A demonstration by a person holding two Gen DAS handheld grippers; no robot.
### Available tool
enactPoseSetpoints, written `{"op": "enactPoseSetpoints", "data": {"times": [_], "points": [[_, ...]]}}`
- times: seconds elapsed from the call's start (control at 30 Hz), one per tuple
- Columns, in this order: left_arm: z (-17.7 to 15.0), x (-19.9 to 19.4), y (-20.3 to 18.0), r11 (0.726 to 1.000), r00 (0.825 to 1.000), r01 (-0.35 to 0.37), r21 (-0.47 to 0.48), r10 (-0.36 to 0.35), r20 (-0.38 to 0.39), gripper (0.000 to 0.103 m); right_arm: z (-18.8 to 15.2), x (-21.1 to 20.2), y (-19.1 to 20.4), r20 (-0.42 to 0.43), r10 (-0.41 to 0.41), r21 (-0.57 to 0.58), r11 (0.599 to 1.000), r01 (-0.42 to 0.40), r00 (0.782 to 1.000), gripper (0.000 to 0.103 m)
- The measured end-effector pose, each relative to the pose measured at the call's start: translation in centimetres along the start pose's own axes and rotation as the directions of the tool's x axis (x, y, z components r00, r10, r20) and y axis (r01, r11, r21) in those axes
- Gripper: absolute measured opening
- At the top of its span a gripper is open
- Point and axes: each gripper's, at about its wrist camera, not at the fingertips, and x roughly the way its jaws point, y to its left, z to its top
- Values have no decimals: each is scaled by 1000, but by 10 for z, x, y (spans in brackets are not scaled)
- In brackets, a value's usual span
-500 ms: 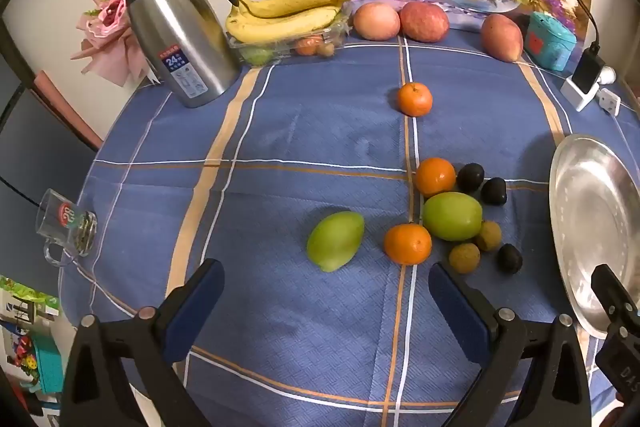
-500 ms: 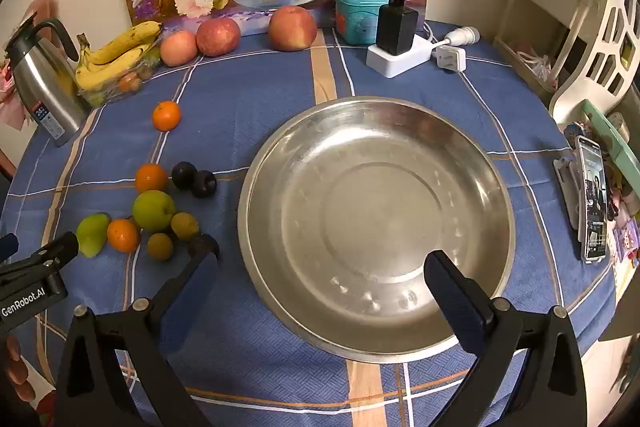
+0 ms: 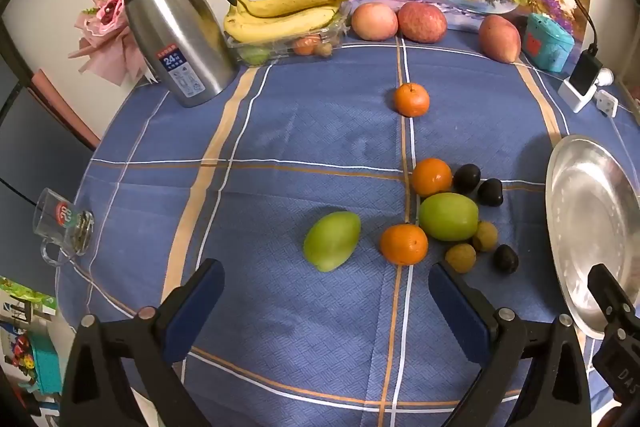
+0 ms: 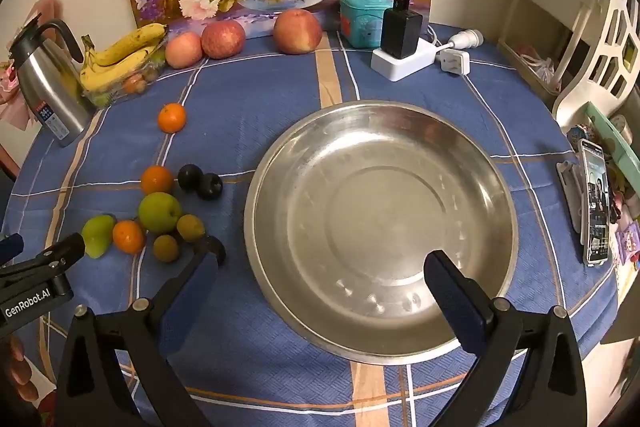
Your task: Organize fruits
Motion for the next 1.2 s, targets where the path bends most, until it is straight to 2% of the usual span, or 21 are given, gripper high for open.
{"op": "enactPoseSetpoints", "data": {"times": [0.83,1.2], "points": [[-1,1,0,1000,1000,21,-11,-21,-1,103,0,0,3,0,10,-9,1000,-10,1000,103],[1,-1,3,998,998,55,-11,-55,7,103,0,0,3,-1,11,-11,1000,-11,1000,103]]}}
